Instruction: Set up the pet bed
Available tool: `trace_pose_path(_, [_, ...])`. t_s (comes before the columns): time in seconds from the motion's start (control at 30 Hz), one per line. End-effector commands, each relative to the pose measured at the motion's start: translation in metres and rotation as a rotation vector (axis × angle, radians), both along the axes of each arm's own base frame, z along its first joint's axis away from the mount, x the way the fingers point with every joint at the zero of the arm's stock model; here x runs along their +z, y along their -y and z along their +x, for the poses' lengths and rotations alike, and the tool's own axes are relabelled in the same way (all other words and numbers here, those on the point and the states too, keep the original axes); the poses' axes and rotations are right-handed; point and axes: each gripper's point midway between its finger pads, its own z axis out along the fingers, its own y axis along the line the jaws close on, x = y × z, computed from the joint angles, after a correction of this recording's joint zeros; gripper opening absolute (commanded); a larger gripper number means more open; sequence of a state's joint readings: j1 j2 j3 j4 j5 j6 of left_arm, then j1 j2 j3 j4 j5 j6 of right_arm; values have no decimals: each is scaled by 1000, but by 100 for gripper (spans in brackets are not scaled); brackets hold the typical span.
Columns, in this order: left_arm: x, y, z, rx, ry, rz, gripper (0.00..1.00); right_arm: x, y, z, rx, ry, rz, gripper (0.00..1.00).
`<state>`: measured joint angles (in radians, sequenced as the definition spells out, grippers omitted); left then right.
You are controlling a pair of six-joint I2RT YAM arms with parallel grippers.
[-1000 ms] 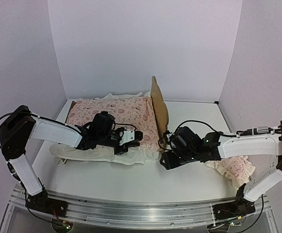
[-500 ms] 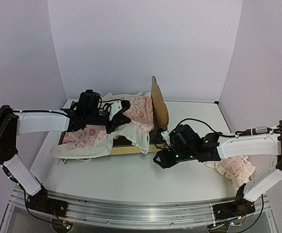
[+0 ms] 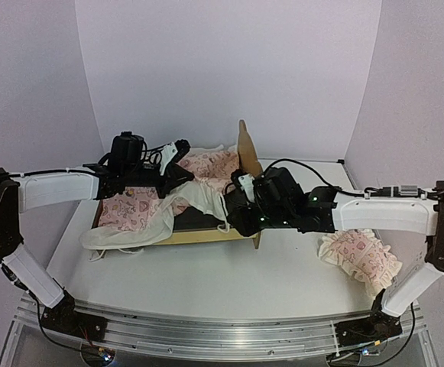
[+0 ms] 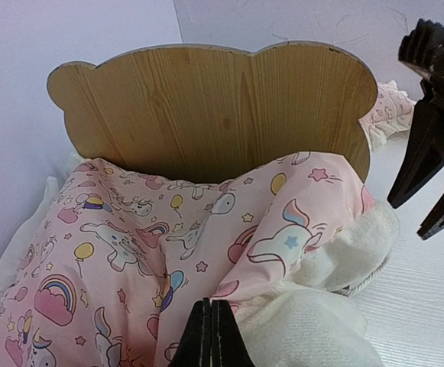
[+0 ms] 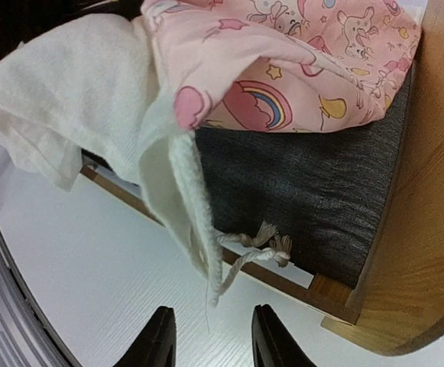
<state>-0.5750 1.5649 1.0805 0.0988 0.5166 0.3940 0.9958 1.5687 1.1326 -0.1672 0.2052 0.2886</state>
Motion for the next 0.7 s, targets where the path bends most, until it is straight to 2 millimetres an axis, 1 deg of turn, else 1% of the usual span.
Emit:
trace_pose_path(0.0, [55,-6,8,40,133,-67,0,1,-7,20,-59,52,-35,31])
trace_pose_path(0.1, [59,-13,17,80,175,-62,0,-4,-8,25,-70,67,-61,26])
trace_pose_path(0.23, [62,-20,24,114,215,-51,0,-5,-11,25,-48,69,-69,27])
trace_pose_path(0.4, [59,-18,21,92,201,-59,0,-9,-25,27,-26,48,-55,28])
trace_pose_path(0.47, [59,-18,20,90,203,-63,0,-11,-31,29,-24,37,-47,31])
trace_pose_path(0.6, [58,-18,19,88,206,-60,0,-18,-40,36,-46,25,-37,33])
trace_pose_path(0.67, [59,-18,19,87,209,-62,0,-24,-39,42,-76,27,-48,32])
